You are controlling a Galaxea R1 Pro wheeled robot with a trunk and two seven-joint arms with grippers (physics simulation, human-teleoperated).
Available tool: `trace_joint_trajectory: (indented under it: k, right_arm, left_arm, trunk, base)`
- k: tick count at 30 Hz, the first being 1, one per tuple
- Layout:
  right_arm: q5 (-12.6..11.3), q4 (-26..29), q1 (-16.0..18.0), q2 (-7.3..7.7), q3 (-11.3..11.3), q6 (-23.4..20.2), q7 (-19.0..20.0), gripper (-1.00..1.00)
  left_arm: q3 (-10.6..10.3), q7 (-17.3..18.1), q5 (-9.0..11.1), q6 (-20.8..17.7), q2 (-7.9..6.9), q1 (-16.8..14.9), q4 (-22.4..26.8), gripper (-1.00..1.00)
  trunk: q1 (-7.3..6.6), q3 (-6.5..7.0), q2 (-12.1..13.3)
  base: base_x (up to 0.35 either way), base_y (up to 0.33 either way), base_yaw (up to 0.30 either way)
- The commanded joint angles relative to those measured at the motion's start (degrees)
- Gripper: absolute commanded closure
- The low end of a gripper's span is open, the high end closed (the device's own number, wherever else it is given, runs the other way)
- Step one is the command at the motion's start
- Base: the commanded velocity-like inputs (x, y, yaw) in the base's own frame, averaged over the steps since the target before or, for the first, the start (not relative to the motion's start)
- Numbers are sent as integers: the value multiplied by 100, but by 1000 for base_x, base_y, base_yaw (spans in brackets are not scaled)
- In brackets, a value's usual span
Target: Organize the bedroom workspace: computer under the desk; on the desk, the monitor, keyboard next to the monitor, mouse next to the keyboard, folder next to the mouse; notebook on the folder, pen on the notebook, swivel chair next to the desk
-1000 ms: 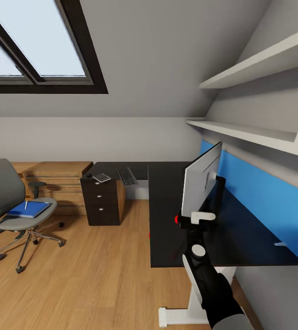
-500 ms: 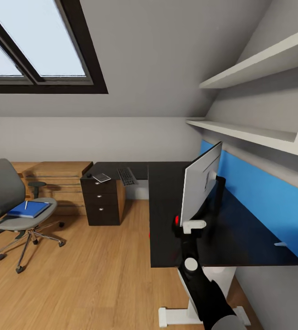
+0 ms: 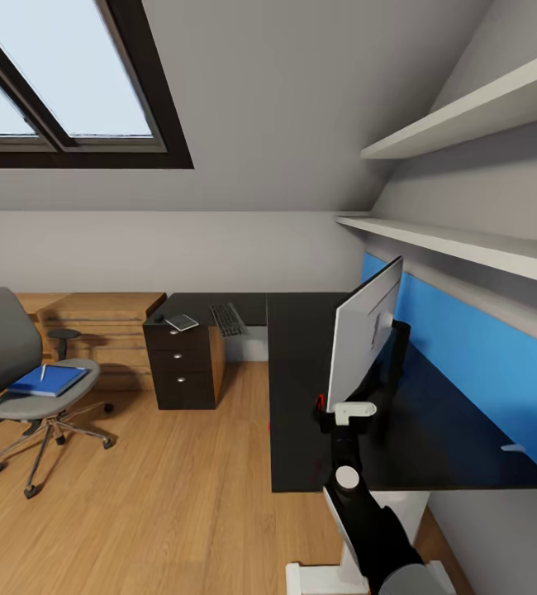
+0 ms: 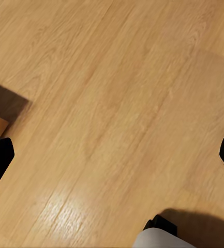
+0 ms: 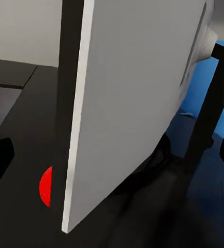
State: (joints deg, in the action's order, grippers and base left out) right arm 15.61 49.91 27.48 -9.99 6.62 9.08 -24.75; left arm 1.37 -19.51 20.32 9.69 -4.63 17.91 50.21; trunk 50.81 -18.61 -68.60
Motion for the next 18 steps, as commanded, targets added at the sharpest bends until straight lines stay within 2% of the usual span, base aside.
trace_joint_trajectory:
  k: [1, 5, 9, 15, 18]
  right_arm:
    - [40, -9, 7, -1, -11, -3, -38, -100]
    - [36, -14, 11, -1, -63, -3, -38, -100]
    - [27, -12, 17, -1, -80, -3, -38, -100]
    - [28, -8, 19, -1, -147, -3, -38, -100]
    - [30, -8, 17, -1, -151, -3, -38, -100]
  left_arm:
    - [-12, -9, 60, 24, -3, 2, 7, -100]
    - [-14, -9, 60, 24, -3, 2, 7, -100]
    - [-14, -9, 60, 26, -3, 2, -3, -100]
    - [-44, -9, 60, 41, -2, 2, -19, -100]
    - [-61, -5, 60, 41, -2, 2, -20, -100]
  trunk:
    - [1, -5, -4]
    - [1, -5, -4]
    - [1, -5, -4]
    - [1, -5, -4]
    - [1, -5, -4]
  base:
    - [45, 0, 0]
    - [43, 0, 0]
    - [181, 0, 0]
    - [31, 0, 0]
    - [193, 0, 0]
